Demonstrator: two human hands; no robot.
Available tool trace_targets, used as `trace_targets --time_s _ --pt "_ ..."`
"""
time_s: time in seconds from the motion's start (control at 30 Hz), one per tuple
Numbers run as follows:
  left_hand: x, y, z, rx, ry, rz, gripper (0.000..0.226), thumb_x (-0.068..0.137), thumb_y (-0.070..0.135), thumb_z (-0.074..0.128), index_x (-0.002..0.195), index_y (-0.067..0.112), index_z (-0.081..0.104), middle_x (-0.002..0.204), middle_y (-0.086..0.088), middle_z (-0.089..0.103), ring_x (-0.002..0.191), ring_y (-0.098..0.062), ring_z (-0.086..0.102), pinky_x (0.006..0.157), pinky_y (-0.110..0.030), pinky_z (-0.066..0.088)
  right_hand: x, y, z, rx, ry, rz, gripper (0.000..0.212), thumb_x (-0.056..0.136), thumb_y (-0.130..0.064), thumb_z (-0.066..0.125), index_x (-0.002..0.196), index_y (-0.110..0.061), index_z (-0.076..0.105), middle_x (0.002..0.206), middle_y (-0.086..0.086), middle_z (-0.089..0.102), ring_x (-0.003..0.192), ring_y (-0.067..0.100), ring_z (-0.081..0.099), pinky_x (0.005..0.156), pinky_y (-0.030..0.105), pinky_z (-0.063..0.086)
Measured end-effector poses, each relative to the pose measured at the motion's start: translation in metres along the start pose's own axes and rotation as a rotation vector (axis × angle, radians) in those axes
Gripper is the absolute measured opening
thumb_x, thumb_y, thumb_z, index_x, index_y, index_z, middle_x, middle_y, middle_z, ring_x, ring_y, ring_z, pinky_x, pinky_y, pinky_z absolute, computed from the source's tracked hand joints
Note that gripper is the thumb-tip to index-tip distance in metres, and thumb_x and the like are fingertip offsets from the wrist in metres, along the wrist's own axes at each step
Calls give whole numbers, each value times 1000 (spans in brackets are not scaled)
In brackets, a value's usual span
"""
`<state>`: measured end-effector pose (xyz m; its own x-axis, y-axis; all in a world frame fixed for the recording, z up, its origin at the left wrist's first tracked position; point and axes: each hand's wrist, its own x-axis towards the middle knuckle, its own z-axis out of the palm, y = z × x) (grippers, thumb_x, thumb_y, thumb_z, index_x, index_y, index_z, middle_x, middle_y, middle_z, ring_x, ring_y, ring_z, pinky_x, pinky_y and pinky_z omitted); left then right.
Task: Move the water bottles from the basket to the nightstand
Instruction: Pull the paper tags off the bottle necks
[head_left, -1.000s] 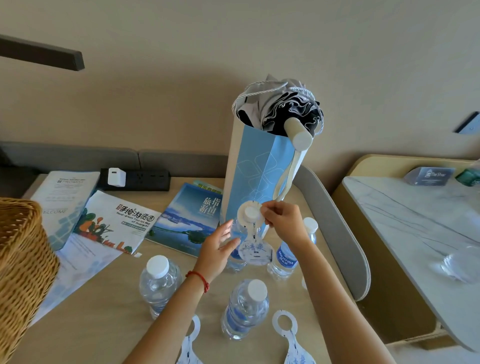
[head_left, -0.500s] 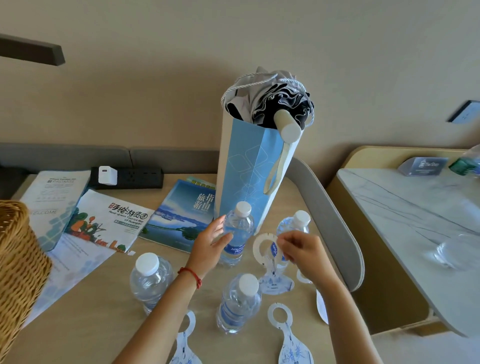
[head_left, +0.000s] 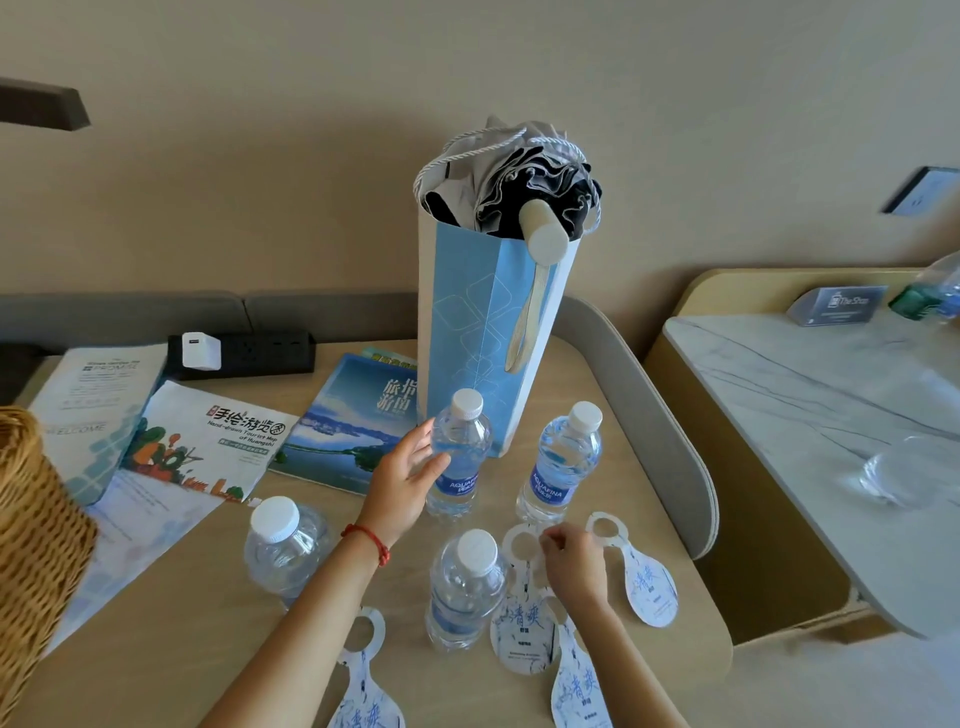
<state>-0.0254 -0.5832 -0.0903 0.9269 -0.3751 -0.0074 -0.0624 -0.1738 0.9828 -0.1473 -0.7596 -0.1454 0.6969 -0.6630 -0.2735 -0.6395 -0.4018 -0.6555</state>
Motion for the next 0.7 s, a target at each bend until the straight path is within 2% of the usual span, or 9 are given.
trace_targets --time_s 0.1,0.17,0.33,0.4,0.47,0.57,0.63,0.7 --pt "0 0 0 8 1 0 53 88 15 57 137 13 36 138 -13 46 115 -7 43 90 -18 38 0 5 0 -50 24 28 15 90 -22 50 85 -14 62 79 2 65 73 18 60 66 32 49" --pt "-1 0 0 7 1 -3 54 88 15 57 137 13 35 138 -13 46 115 -7 43 89 -19 39 0 6 -5 -18 62 15 16 89 -28 54 90 -15 63 81 0 65 74 17 60 67 32 49" --pt "-1 -1 2 -9 7 -3 59 84 19 62 137 15 36 140 -10 44 123 -17 44 92 -24 40 -3 -1 -29 166 292 -200 35 80 -39 67 107 -17 60 91 -4 59 72 8 54 63 24 44" --pt "0 -1 3 -26 23 -9 60 82 20 65 135 16 38 138 -8 46 120 -14 45 92 -25 39 -2 -10 -37 243 344 -252 47 76 -41 69 115 -20 55 98 -6 56 77 7 55 64 25 46" --pt "1 1 5 -45 28 -12 59 80 20 67 133 18 41 135 -7 50 118 -13 47 93 -27 42 3 -21 -45 304 333 -284 56 75 -41 70 123 -22 49 105 -9 54 86 8 56 71 27 47" --pt "4 5 7 -45 32 -18 59 78 21 70 131 17 44 132 -8 53 121 -21 50 99 -39 45 15 -37 -52 373 231 -319 59 76 -34 71 128 -26 43 112 -12 53 97 9 56 80 30 49" --pt "6 6 7 -29 36 -15 60 76 23 72 129 18 45 130 -8 55 120 -21 51 99 -42 46 21 -43 -53 421 156 -322 61 76 -30 73 128 -28 42 112 -13 53 97 10 57 79 27 50" --pt "7 8 7 -26 33 -8 58 75 23 73 127 22 46 127 -5 56 117 -19 52 97 -40 47 26 -47 -52 443 109 -312 64 74 -29 75 127 -29 40 110 -12 54 94 10 58 72 17 48"
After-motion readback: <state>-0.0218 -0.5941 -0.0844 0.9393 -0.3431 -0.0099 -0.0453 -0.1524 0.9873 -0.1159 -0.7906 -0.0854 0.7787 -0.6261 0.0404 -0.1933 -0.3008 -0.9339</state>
